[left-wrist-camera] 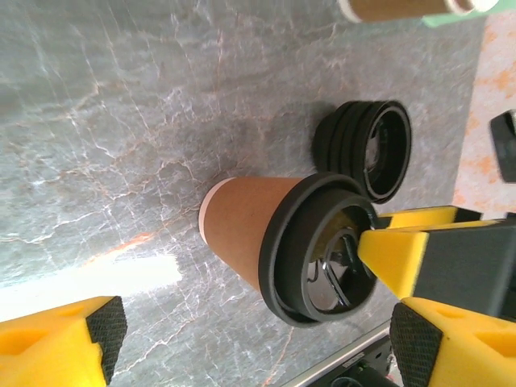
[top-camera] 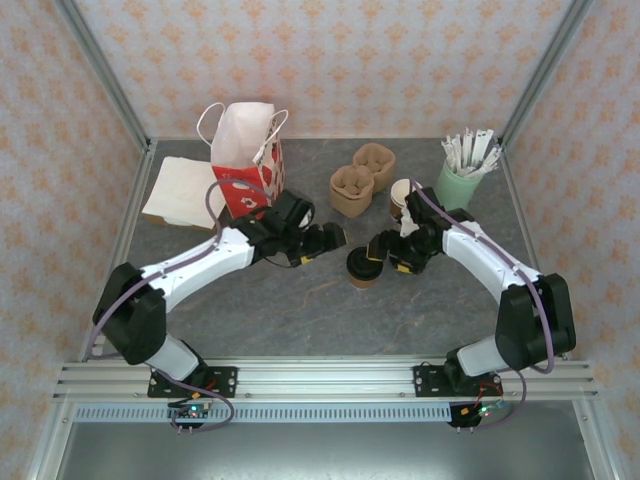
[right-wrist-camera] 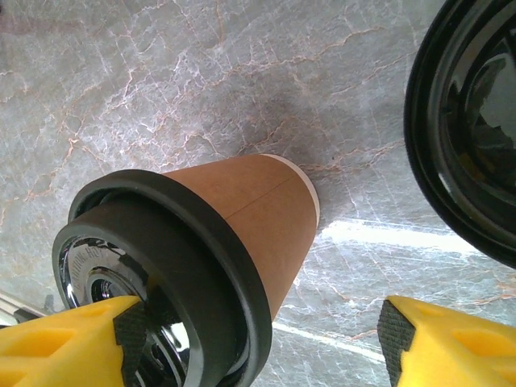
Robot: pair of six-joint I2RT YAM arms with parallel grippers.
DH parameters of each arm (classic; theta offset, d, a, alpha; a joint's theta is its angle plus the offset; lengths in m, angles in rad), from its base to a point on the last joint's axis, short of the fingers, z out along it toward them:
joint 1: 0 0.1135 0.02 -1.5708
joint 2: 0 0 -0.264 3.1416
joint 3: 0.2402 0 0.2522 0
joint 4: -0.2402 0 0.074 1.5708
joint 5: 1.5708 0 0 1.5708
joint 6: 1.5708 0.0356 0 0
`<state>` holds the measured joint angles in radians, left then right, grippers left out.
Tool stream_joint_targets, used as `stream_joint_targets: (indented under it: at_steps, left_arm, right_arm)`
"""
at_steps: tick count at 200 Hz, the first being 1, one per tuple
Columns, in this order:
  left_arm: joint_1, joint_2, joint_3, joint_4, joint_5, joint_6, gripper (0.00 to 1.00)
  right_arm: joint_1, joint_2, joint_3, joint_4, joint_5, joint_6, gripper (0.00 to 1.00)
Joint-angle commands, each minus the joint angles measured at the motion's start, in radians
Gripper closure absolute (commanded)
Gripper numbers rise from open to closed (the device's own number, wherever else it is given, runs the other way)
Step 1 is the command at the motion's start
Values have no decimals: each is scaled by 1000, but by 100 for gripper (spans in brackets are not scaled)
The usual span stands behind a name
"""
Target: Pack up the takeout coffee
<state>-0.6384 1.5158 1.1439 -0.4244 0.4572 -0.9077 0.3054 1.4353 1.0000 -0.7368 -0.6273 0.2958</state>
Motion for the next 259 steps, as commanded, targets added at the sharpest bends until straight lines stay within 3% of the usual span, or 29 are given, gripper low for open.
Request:
stream_joint_targets:
  at_steps: [1,51,86,168,210,259]
  left_arm:
    - [29,-85,41,-94,-52,54,11]
    - [120,-221,136,-248,-89,133,11]
    - [231,-278,298,-415,-120,228,11]
    - [535,-180,712,-711,-262,485,10]
    - [677,-77,780,-712,-186,547,8]
    - [732,100,871,-696,-44,593,7]
  right_arm:
    - [2,-39,61,-19,55,9,22]
    - [-7,-93,147,-70,119,-21,21]
    - [-27,-163,176,-67,201,-43,21]
    - [-78,-399,167,46,374,-69,16]
    - [-86,-508,117,105,442,-56,0]
    - [-88,-572,57,139,447,-46,1]
